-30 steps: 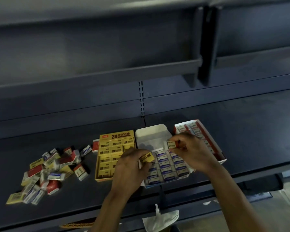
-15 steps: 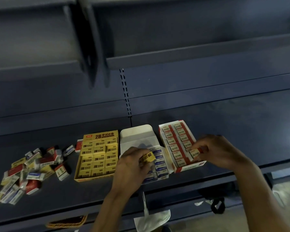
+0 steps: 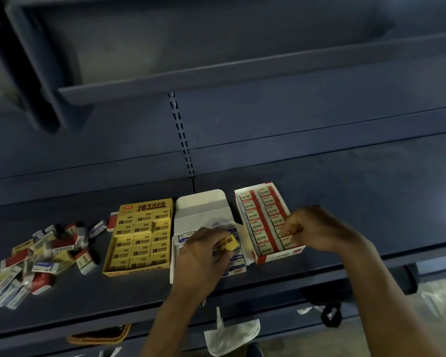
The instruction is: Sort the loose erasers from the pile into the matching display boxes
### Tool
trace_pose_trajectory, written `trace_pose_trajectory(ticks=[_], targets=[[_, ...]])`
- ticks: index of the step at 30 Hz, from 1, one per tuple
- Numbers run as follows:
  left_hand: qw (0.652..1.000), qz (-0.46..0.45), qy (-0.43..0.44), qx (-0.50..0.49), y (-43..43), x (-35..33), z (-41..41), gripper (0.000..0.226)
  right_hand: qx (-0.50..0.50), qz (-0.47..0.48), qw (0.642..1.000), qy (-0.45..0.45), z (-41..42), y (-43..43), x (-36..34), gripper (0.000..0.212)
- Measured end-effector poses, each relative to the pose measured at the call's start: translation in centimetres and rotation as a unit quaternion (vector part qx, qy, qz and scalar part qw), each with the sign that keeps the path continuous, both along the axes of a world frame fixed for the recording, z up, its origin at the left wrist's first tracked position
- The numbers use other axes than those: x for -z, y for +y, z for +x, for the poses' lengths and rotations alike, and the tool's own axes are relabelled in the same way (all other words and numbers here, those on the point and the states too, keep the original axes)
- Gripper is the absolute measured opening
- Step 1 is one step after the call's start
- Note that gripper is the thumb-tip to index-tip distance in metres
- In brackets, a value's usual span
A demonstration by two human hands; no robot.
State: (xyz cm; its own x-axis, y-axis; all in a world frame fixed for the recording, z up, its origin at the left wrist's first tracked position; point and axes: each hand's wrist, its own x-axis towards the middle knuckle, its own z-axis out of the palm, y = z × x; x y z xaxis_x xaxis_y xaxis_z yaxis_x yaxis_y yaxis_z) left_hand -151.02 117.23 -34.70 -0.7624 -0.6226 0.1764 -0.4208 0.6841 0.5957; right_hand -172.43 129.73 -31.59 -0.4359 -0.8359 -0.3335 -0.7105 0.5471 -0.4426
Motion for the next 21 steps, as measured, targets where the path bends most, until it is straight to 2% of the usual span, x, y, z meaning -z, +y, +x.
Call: trace_pose_trajectory(ticks=[8,12,17,21], targets=[[1.000,0.007,0.000,-0.011,0.5,0.3,-0.3,0.029,-0.015,0.002,1.000,-0.012,0.2,-0.8,0.2,0.024],[0.998,0.035,-0.003,-0.049,0.6,0.2,-0.4,0.027,-0.017,0.000,1.000,0.010,0.5,-0.6,0.5,0.017],[0.995,0.076,0.022,-0.067,-0.1,-0.1,-0.1,0.046,0.005,-0.125,0.992,-0.027,3.0,-1.3,0.2,0.014],[0.992,0.087,0.055,-0.069,-0.5,0.2,0.3,0.021,-0.045,-0.160,0.981,-0.097,6.0,-2.8,0.3,0.022]])
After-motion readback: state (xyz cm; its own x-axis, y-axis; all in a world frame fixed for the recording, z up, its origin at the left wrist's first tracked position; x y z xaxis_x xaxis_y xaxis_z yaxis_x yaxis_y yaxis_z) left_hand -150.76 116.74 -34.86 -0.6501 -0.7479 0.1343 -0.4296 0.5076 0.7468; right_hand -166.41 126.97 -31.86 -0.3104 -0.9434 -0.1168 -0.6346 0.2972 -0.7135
